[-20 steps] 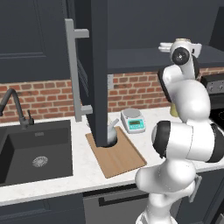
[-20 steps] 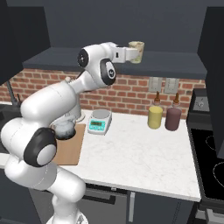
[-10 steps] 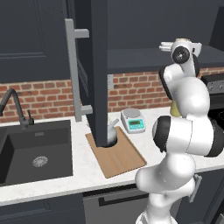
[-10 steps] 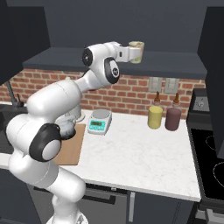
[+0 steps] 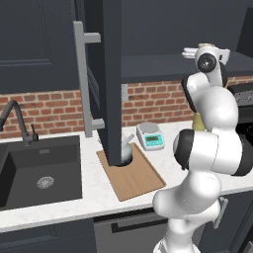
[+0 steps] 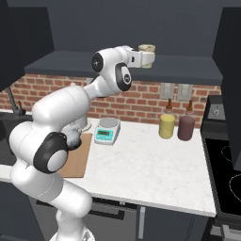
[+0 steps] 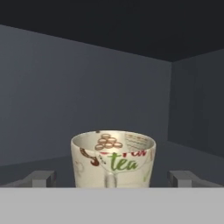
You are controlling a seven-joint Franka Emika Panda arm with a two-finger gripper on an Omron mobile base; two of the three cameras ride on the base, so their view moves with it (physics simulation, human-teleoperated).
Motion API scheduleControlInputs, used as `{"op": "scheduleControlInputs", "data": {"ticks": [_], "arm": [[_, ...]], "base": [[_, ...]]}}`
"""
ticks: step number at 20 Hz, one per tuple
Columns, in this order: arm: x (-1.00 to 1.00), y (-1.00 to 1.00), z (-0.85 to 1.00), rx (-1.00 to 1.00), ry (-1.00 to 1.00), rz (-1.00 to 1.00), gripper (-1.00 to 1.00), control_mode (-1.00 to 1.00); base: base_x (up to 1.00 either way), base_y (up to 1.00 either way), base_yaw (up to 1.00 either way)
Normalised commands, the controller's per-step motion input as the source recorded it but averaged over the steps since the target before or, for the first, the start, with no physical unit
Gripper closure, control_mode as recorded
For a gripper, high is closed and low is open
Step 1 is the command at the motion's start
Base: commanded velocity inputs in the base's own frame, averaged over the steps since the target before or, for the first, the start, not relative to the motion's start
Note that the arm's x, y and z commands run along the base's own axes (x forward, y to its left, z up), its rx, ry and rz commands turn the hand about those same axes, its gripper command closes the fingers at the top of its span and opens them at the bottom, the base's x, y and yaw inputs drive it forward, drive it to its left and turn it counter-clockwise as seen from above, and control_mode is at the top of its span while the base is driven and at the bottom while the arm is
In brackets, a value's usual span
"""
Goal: Pick the kettle from the counter and place it on the tray. Then pick the mug from the cabinet and place it on the tray. Then close the cabinet doors.
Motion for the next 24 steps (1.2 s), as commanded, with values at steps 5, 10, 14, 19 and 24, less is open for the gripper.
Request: {"op": "scheduleControlInputs", "data": {"ticks": [5,10,14,19,24], "arm": [[0.0,0.0,0.0,0.0,0.0,0.0,-1.0,-1.0],[0.0,0.0,0.0,0.0,0.0,0.0,-1.0,-1.0],[0.0,0.0,0.0,0.0,0.0,0.0,-1.0,-1.0],[0.0,0.0,-0.01,0.0,0.0,0.0,-1.0,-1.0],[0.01,0.0,0.0,0.0,0.0,0.0,-1.0,-1.0]], "base": [[0.0,0.0,0.0],[0.0,0.0,0.0],[0.0,0.0,0.0],[0.0,0.0,0.0],[0.0,0.0,0.0]]}}
